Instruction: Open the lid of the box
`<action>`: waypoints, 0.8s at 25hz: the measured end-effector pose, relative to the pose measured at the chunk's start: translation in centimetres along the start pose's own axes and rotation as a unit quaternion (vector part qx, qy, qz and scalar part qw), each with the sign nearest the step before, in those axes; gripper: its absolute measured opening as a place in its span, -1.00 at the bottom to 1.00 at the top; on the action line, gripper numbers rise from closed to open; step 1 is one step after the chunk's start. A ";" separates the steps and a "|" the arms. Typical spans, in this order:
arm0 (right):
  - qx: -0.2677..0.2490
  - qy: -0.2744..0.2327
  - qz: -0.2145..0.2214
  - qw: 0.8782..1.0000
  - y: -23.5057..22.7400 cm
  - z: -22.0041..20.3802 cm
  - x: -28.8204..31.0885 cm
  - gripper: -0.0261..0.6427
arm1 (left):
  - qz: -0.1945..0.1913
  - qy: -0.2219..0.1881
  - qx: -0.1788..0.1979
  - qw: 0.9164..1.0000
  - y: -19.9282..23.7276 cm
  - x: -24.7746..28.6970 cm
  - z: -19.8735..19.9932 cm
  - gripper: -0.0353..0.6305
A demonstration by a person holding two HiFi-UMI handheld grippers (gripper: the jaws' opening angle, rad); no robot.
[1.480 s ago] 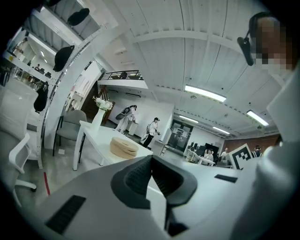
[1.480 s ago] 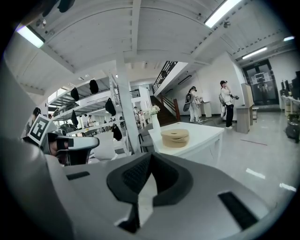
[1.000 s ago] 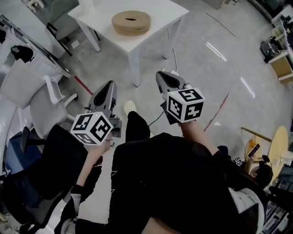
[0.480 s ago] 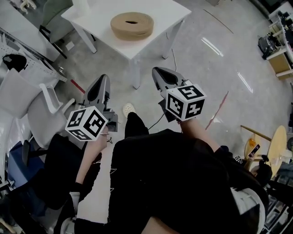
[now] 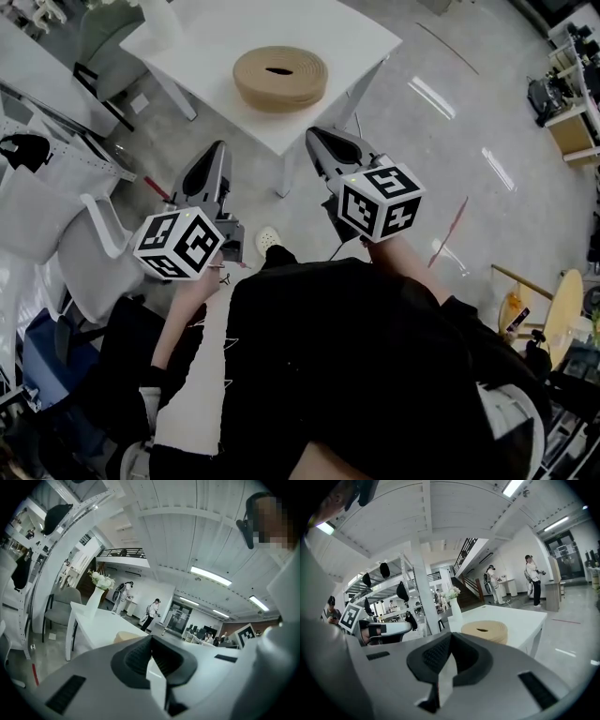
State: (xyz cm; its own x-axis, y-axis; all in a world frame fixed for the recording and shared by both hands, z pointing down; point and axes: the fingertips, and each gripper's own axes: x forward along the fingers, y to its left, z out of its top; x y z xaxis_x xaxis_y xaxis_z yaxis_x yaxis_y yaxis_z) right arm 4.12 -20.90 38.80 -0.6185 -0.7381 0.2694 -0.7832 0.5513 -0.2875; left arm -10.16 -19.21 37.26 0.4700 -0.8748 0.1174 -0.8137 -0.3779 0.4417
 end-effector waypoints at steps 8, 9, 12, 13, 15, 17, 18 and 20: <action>-0.002 -0.012 -0.001 1.000 -1.3 3.2 4.4 -0.91 | 0.000 -0.002 -0.001 1.000 3.5 3.1 3.0 -0.86; -0.002 -0.016 -0.002 1.000 -1.6 3.7 4.9 -0.91 | -0.001 -0.004 0.001 1.000 3.8 3.5 3.3 -0.86; 0.010 -0.027 -0.001 1.000 -2.3 4.7 6.6 -0.91 | 0.001 -0.001 0.001 1.000 5.3 4.2 3.9 -0.86; 0.015 -0.028 -0.002 0.999 -2.6 5.0 7.2 -0.91 | 0.002 -0.001 0.000 1.000 6.0 4.3 4.2 -0.86; 0.022 -0.030 -0.007 0.999 -3.2 5.4 8.5 -0.91 | 0.005 -0.002 0.001 1.000 7.3 4.7 4.9 -0.86; 0.033 -0.033 -0.014 0.999 -3.8 5.7 9.7 -0.91 | 0.008 -0.006 0.004 1.000 8.6 4.8 5.7 -0.86; 0.039 -0.034 -0.017 0.998 -4.1 5.8 10.3 -0.91 | 0.011 -0.009 0.005 1.000 9.4 4.8 6.2 -0.86; 0.051 -0.034 -0.021 0.998 -4.6 6.1 11.3 -0.91 | 0.020 -0.015 0.001 1.000 10.9 4.8 6.9 -0.86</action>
State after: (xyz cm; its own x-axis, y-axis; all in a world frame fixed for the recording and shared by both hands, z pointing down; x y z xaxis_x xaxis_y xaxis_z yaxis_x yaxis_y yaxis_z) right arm 1.09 -34.12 37.55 -0.5773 -0.7863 0.2202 -0.7951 0.4800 -0.3707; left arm -19.11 -29.61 36.54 0.4276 -0.8974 0.1086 -0.8321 -0.3438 0.4353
